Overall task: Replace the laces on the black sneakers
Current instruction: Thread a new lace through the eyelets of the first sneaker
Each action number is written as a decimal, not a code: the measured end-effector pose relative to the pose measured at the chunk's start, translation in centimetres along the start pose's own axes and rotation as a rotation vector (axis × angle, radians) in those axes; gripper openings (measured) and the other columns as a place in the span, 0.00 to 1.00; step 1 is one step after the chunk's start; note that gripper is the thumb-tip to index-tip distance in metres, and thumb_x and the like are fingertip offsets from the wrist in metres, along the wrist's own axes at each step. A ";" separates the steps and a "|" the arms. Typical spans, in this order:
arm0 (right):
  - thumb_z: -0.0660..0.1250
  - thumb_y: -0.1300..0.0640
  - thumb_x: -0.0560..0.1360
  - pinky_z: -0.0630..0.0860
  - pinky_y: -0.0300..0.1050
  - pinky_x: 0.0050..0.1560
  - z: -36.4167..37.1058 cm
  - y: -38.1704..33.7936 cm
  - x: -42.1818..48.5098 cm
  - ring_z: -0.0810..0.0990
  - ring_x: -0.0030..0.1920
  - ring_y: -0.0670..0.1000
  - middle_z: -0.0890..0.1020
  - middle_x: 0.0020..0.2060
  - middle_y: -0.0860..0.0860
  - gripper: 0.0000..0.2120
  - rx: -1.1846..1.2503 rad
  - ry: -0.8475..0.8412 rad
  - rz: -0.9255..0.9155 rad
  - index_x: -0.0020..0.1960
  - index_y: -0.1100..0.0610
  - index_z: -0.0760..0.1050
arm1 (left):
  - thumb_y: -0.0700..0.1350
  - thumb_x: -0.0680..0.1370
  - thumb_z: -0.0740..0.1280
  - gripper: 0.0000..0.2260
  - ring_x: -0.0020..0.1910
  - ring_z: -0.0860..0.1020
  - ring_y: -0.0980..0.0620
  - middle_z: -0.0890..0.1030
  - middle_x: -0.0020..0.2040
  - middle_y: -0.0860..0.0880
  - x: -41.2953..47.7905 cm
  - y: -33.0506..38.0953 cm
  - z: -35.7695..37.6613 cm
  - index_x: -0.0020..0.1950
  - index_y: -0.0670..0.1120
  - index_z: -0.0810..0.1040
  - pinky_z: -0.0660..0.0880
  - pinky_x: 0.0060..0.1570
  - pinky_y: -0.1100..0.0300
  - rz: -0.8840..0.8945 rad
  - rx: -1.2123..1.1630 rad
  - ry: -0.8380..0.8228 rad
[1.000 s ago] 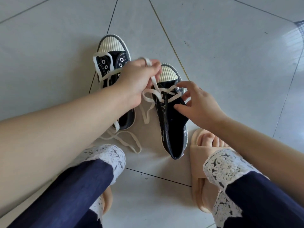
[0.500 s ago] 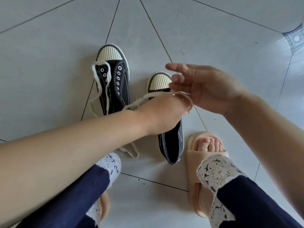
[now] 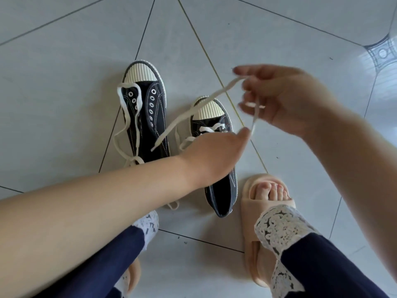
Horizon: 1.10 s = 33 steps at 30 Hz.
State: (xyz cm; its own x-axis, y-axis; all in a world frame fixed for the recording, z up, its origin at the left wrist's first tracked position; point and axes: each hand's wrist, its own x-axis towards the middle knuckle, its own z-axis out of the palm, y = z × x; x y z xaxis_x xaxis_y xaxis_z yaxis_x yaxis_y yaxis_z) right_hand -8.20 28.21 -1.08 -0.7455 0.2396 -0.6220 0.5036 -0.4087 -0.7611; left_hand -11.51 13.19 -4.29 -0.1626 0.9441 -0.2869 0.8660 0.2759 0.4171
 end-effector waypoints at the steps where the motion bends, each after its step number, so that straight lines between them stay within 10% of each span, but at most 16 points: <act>1: 0.58 0.68 0.77 0.78 0.39 0.36 -0.9 -0.4 0.0 0.75 0.27 0.44 0.77 0.29 0.48 0.11 0.141 0.057 -0.007 0.48 0.58 0.78 | 0.35 0.78 0.54 0.08 0.32 0.72 0.46 0.65 0.35 0.51 0.0 -0.8 0.0 0.57 0.42 0.64 0.61 0.28 0.56 -0.043 -0.046 0.049; 8: 0.54 0.67 0.78 0.77 0.40 0.43 -2.8 1.7 -0.9 0.78 0.34 0.45 0.77 0.31 0.47 0.13 0.413 0.094 -0.031 0.51 0.55 0.74 | 0.37 0.78 0.60 0.05 0.31 0.80 0.59 0.81 0.37 0.51 -0.1 -7.7 -0.8 0.47 0.46 0.73 0.76 0.35 0.63 -0.512 -0.661 0.447; 16: 0.56 0.69 0.75 0.77 0.43 0.47 -3.4 2.8 -1.3 0.81 0.40 0.48 0.80 0.35 0.48 0.15 0.536 0.118 -0.114 0.51 0.53 0.75 | 0.41 0.75 0.66 0.08 0.33 0.80 0.53 0.80 0.28 0.54 -0.4 -6.4 -1.0 0.38 0.50 0.78 0.77 0.39 0.60 -0.574 -1.101 0.592; 22: 0.64 0.68 0.73 0.76 0.42 0.46 -2.1 6.2 -1.2 0.82 0.39 0.46 0.81 0.40 0.49 0.13 -0.005 0.325 0.173 0.46 0.50 0.75 | 0.35 0.76 0.63 0.08 0.38 0.79 0.54 0.81 0.35 0.51 -0.8 -6.8 -2.4 0.44 0.44 0.80 0.76 0.38 0.65 -0.494 -1.253 0.298; 26: 0.68 0.61 0.71 0.75 0.45 0.42 0.0 6.8 -1.4 0.81 0.38 0.49 0.80 0.35 0.46 0.10 -0.481 0.407 -0.024 0.40 0.47 0.72 | 0.36 0.77 0.62 0.09 0.40 0.80 0.57 0.82 0.42 0.49 -0.6 -6.6 -2.9 0.45 0.44 0.81 0.78 0.41 0.65 -0.487 -1.297 0.230; 30: 0.70 0.53 0.69 0.67 0.25 0.37 4.1 6.9 -1.2 0.76 0.35 0.36 0.78 0.33 0.39 0.05 -0.814 0.199 -0.167 0.43 0.44 0.75 | 0.35 0.75 0.64 0.08 0.39 0.79 0.59 0.82 0.42 0.50 0.2 -5.8 -3.7 0.43 0.45 0.81 0.78 0.44 0.64 -0.409 -1.272 0.227; 33: 0.68 0.48 0.70 0.67 0.33 0.36 5.9 7.5 -0.5 0.72 0.31 0.43 0.77 0.30 0.45 0.10 -0.919 0.189 -0.166 0.37 0.55 0.73 | 0.36 0.74 0.66 0.10 0.40 0.79 0.60 0.83 0.42 0.53 0.6 -4.8 -4.0 0.43 0.50 0.82 0.76 0.47 0.65 -0.332 -1.155 0.214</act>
State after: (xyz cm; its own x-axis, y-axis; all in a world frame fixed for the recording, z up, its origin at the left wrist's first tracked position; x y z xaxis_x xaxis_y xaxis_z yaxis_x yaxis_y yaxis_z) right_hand -6.61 19.84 -5.38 -0.7956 0.4040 -0.4514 0.6042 0.4762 -0.6388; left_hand -17.69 13.15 -2.99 -0.4652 0.7776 -0.4230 -0.1444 0.4048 0.9029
